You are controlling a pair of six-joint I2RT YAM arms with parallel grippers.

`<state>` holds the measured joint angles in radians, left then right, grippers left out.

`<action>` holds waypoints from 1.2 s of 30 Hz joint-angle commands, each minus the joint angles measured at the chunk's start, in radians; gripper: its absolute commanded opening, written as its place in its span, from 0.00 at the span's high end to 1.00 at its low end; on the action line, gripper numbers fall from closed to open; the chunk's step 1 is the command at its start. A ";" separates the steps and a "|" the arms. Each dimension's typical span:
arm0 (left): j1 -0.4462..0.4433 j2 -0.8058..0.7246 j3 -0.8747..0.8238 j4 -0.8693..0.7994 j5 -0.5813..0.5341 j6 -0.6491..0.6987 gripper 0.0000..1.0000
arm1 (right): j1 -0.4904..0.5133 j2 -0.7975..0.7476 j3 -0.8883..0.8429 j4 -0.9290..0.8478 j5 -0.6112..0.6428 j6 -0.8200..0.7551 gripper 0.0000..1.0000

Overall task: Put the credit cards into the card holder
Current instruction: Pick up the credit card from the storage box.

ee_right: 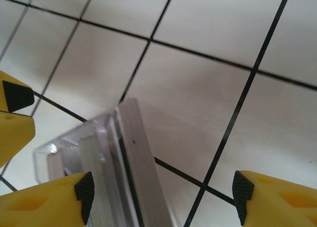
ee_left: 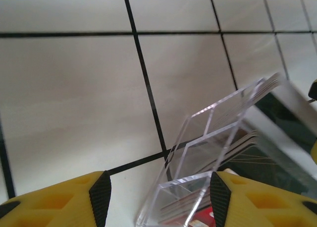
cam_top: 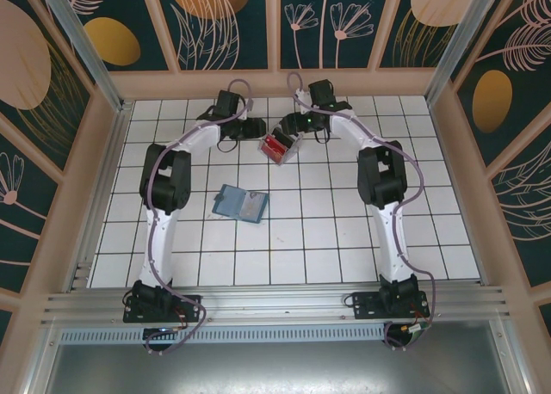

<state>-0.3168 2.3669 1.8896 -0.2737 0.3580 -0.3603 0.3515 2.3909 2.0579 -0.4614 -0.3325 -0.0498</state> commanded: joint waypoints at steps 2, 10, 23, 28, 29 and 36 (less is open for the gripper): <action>-0.005 0.008 0.009 -0.034 0.046 0.037 0.43 | 0.000 0.018 0.061 -0.048 0.008 -0.034 0.24; -0.008 0.014 -0.030 -0.029 0.018 0.034 0.44 | 0.005 0.048 0.085 -0.057 0.030 -0.036 0.24; -0.012 -0.047 -0.142 0.021 0.032 0.021 0.44 | 0.009 0.090 0.111 -0.089 0.075 -0.042 0.25; -0.012 -0.081 -0.164 0.047 0.053 0.010 0.44 | 0.007 0.091 0.117 -0.083 0.082 -0.037 0.27; -0.011 -0.089 -0.165 0.052 0.062 0.006 0.44 | 0.006 0.091 0.118 -0.085 0.079 -0.036 0.27; -0.011 -0.136 -0.191 0.108 0.080 -0.015 0.43 | 0.008 0.086 0.116 -0.090 0.079 -0.039 0.27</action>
<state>-0.3222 2.2814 1.7069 -0.1860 0.4187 -0.3626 0.3553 2.4527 2.1479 -0.5243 -0.2840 -0.0734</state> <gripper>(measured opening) 0.568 0.731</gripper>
